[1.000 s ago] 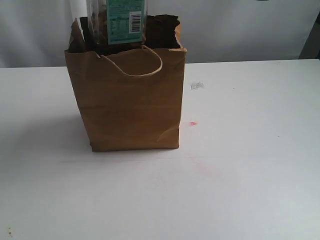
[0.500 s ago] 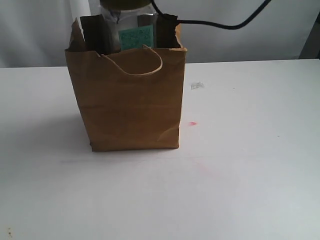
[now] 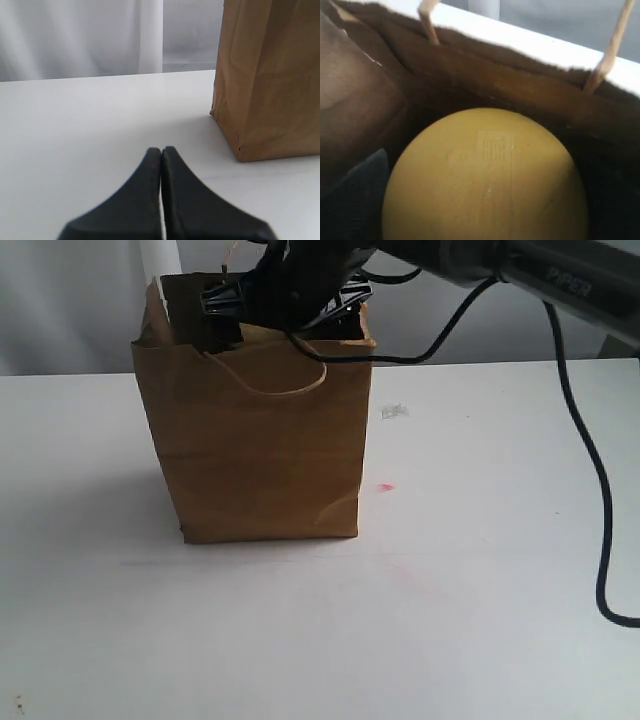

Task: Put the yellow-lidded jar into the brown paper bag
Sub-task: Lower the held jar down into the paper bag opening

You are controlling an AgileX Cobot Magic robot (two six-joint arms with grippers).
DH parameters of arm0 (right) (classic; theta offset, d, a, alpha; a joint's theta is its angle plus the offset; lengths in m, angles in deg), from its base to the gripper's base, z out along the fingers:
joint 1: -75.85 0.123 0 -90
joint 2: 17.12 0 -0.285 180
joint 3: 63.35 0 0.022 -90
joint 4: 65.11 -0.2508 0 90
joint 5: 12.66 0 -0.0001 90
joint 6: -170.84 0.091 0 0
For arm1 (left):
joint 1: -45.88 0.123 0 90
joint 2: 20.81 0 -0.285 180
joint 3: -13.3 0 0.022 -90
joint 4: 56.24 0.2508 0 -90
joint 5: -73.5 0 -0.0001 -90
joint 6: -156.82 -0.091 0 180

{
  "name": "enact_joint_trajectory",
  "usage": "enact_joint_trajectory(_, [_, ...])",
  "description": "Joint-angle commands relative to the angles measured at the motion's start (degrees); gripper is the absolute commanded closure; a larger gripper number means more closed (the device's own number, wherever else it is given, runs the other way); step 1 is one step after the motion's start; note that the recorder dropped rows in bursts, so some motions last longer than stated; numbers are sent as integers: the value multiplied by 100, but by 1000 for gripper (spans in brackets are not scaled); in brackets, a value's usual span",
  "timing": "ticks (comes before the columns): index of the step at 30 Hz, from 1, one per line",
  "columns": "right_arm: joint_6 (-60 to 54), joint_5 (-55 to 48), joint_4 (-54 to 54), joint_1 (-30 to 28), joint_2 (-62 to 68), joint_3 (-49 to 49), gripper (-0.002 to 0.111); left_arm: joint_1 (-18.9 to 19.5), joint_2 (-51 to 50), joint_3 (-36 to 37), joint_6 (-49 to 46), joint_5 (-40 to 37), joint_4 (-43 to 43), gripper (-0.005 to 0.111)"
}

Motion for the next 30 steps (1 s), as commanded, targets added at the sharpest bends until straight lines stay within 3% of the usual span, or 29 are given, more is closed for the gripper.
enact_joint_trajectory(1, [32,-168,37,8,169,23,108,-30,-17,-13,22,54,-22,106])
enact_joint_trajectory(30, [24,-271,-256,8,813,23,108,-30,-17,-13,22,54,-22,106])
